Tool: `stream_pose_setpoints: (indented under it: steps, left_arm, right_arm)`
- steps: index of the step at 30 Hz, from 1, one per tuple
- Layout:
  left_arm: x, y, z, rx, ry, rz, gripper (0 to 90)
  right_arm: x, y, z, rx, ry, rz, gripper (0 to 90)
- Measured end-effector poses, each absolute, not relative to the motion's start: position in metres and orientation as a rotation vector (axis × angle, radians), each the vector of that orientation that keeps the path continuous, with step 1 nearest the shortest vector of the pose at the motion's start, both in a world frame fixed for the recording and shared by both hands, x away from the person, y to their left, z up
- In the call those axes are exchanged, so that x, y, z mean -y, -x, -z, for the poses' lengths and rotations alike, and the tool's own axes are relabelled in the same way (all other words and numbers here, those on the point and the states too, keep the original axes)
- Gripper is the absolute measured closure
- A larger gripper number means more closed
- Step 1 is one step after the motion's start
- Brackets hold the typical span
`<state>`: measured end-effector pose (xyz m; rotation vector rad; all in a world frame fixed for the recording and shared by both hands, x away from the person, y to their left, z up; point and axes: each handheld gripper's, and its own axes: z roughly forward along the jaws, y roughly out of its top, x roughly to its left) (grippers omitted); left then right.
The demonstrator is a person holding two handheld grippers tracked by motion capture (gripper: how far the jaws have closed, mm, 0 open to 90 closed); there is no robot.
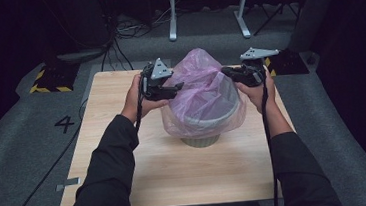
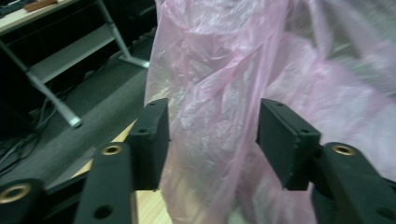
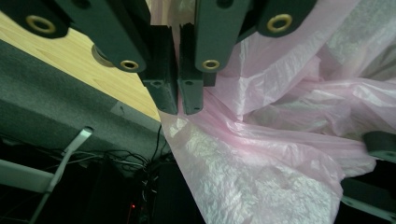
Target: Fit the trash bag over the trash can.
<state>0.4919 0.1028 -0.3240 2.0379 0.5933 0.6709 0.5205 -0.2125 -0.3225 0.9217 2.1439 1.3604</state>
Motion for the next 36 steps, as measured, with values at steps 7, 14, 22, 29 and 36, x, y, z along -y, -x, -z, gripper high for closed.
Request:
stream_pose_setpoints:
  steps: [7,14,22,29,36]
  left_arm:
    - [-0.103,-0.5,0.327,-0.6,-2.071,-0.736,85.9]
    - [-0.113,-0.507,0.327,-0.641,-2.005,-0.684,89.6]
    - [-0.119,-0.528,0.33,-0.719,-1.984,-0.67,89.3]
    - [-0.106,-0.549,0.338,-0.747,-2.067,-0.684,88.4]
    - [-0.104,-0.57,0.35,-0.786,-2.104,-0.583,88.5]
  right_arm:
    - [0.211,-0.52,0.323,-2.152,-0.908,-1.359,83.1]
    - [0.213,-0.523,0.327,-2.152,-0.929,-1.331,78.3]
    - [0.216,-0.524,0.328,-2.149,-0.911,-1.314,89.5]
    - [0.218,-0.529,0.33,-2.059,-0.952,-1.279,89.8]
    - [0.226,-0.546,0.344,-2.118,-1.046,-1.281,89.8]
